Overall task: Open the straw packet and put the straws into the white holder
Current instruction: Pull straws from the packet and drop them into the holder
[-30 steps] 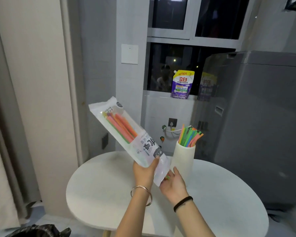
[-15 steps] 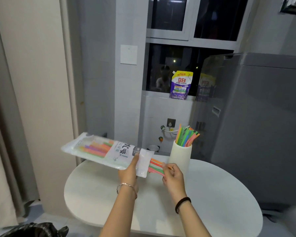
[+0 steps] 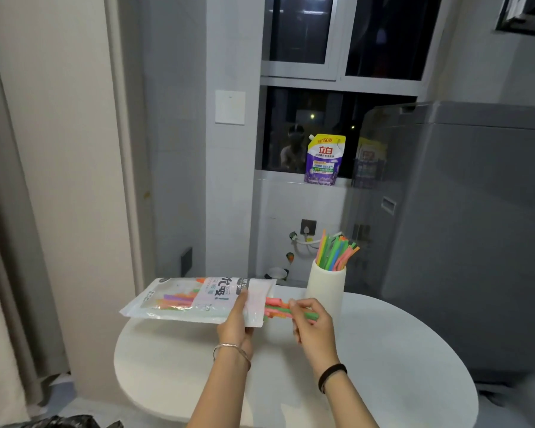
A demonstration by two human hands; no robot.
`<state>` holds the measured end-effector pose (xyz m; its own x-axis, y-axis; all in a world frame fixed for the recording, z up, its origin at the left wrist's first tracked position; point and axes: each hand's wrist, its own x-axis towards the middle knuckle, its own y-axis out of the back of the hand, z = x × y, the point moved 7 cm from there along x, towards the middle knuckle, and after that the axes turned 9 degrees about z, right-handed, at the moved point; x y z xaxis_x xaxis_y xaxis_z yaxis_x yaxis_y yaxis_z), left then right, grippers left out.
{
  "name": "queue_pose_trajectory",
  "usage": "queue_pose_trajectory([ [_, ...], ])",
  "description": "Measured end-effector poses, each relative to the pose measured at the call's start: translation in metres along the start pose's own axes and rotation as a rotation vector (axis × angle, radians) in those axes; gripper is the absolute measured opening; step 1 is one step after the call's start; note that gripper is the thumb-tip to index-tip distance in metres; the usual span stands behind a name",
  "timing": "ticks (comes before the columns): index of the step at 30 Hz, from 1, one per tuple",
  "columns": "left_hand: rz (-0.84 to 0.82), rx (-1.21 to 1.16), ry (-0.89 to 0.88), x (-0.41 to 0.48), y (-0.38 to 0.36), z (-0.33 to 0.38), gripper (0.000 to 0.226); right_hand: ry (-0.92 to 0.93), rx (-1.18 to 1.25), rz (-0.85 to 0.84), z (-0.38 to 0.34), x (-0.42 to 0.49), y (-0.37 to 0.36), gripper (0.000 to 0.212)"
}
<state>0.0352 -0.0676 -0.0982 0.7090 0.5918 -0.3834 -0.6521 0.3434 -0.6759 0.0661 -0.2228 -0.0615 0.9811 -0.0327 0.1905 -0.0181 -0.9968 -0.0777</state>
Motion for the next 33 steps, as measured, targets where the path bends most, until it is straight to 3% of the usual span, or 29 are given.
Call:
queue_pose_trajectory([
  [7,-0.022,-0.183,0.034,0.002,0.0,0.012,0.048,-0.158,0.398,0.149,0.002,0.013,0.025,0.013],
  [9,-0.021,-0.158,0.073,-0.001,-0.004,0.001,0.047,-0.164,0.351,0.108,0.004,0.009,0.016,0.01],
  [12,-0.026,-0.09,0.134,-0.009,-0.01,-0.015,0.047,-0.123,0.162,0.015,0.0,0.003,0.003,0.023],
  [16,-0.021,-0.094,0.155,-0.01,-0.01,-0.023,0.044,-0.067,0.093,0.11,-0.011,0.005,0.015,0.031],
  [21,-0.003,-0.175,0.126,-0.006,-0.007,-0.013,0.048,-0.081,0.229,0.28,-0.017,0.01,0.038,0.038],
  [24,0.005,-0.153,0.113,-0.005,-0.007,-0.013,0.047,-0.065,0.223,0.19,-0.02,0.008,0.032,0.042],
  [28,-0.048,-0.055,0.099,-0.012,-0.016,-0.021,0.049,-0.008,0.076,0.025,-0.019,-0.002,0.011,0.021],
  [30,-0.045,-0.045,0.091,-0.012,-0.016,-0.023,0.049,-0.028,0.057,0.063,-0.019,-0.001,0.015,0.013],
  [33,-0.035,-0.116,0.1,-0.009,-0.013,-0.015,0.048,-0.063,0.194,0.193,-0.023,0.008,0.035,0.022],
])
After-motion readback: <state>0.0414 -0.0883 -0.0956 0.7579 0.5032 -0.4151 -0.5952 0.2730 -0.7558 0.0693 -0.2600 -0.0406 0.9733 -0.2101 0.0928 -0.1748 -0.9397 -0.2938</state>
